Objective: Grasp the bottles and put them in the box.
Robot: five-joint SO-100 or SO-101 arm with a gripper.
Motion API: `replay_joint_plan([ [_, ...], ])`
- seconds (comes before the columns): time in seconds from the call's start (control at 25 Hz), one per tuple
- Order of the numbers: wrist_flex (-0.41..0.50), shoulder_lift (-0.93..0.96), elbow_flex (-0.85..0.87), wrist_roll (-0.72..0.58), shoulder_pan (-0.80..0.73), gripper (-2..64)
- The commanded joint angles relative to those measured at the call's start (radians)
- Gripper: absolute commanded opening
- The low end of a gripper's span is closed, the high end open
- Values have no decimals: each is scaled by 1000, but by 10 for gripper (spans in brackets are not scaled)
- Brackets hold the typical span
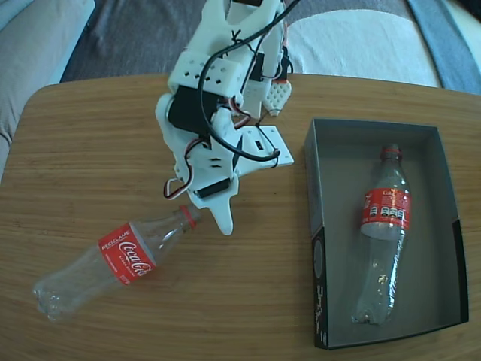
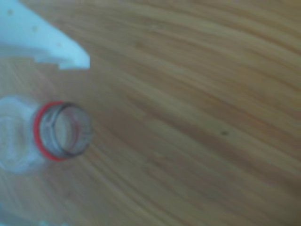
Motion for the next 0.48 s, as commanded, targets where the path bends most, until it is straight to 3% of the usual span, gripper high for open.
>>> replay_joint_plan([
  [0.0, 5, -25, -77, 11, 8, 453],
  [0.16, 0, -72, -104, 11, 15, 506],
  [0.44, -8, -181, -209, 2, 48, 509],
])
